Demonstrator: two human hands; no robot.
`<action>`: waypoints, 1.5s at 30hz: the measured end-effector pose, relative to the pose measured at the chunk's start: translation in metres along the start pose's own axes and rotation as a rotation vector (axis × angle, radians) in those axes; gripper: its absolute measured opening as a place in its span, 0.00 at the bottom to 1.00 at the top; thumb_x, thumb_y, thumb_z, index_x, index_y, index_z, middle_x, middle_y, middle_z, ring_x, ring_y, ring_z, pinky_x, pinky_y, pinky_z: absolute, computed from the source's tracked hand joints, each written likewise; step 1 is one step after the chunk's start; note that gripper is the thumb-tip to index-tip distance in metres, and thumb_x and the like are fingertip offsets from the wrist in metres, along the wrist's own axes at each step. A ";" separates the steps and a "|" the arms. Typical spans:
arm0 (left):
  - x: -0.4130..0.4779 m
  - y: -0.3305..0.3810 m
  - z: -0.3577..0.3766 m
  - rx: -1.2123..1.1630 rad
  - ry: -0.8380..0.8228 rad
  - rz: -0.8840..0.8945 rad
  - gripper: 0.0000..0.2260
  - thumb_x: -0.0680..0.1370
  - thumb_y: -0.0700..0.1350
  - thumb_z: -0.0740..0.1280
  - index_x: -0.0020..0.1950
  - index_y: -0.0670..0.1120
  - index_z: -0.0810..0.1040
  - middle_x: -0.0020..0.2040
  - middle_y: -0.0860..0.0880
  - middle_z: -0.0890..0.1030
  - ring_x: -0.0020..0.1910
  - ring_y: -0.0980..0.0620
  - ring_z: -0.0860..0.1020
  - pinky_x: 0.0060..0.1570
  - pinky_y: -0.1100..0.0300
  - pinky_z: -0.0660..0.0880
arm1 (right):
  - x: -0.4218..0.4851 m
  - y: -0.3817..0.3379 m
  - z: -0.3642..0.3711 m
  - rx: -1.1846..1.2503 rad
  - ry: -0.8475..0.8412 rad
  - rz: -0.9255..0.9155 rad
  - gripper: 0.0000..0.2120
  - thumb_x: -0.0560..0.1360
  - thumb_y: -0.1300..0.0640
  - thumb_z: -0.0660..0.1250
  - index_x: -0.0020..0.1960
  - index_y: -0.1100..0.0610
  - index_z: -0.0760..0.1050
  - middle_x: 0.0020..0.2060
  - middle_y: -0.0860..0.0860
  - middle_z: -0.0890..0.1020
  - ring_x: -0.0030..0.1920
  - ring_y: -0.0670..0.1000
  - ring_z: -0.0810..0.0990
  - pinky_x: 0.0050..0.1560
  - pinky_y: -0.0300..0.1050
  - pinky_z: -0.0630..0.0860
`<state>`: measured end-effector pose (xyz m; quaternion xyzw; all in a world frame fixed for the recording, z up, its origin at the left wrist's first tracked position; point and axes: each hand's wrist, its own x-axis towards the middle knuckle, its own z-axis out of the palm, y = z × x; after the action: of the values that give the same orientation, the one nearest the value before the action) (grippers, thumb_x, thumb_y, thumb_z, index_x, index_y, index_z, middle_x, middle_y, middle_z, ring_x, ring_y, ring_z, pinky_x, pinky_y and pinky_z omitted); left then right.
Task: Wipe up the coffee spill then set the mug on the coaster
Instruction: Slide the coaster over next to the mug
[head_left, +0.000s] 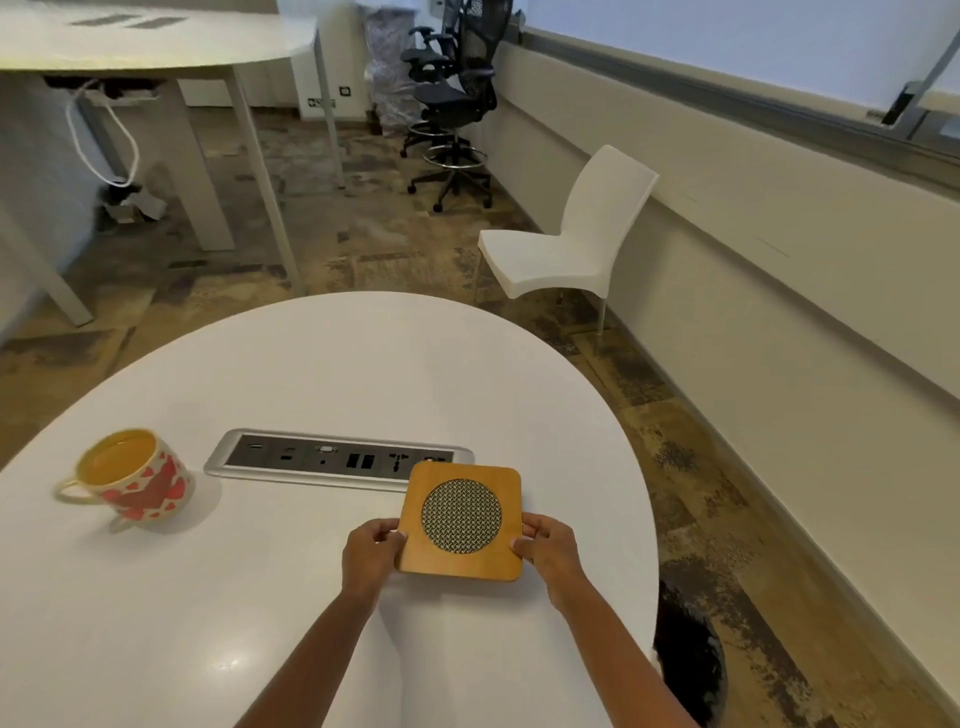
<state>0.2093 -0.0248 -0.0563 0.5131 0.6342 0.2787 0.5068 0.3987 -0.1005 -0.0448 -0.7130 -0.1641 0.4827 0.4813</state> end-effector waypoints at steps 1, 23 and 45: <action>-0.002 -0.004 -0.011 0.014 0.018 -0.002 0.09 0.74 0.35 0.64 0.53 0.36 0.78 0.51 0.38 0.81 0.47 0.44 0.76 0.52 0.50 0.73 | -0.004 0.002 0.010 -0.012 -0.018 -0.004 0.20 0.69 0.77 0.63 0.60 0.69 0.73 0.47 0.57 0.80 0.49 0.56 0.78 0.58 0.53 0.75; 0.044 -0.076 -0.205 0.371 0.047 -0.025 0.09 0.72 0.37 0.66 0.52 0.37 0.78 0.48 0.40 0.78 0.48 0.43 0.76 0.50 0.54 0.71 | -0.066 0.040 0.227 -0.167 0.040 0.025 0.19 0.68 0.74 0.65 0.58 0.64 0.75 0.42 0.53 0.81 0.47 0.54 0.79 0.52 0.47 0.77; 0.048 -0.081 -0.205 0.424 -0.004 0.149 0.10 0.75 0.36 0.63 0.56 0.37 0.74 0.53 0.38 0.74 0.54 0.40 0.73 0.54 0.51 0.71 | -0.076 0.047 0.252 -0.296 0.299 -0.042 0.19 0.68 0.74 0.62 0.58 0.66 0.76 0.52 0.61 0.82 0.46 0.52 0.76 0.51 0.44 0.73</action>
<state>-0.0090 0.0279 -0.0764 0.6540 0.6381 0.1747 0.3667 0.1377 -0.0432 -0.0614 -0.8361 -0.1747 0.3319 0.4003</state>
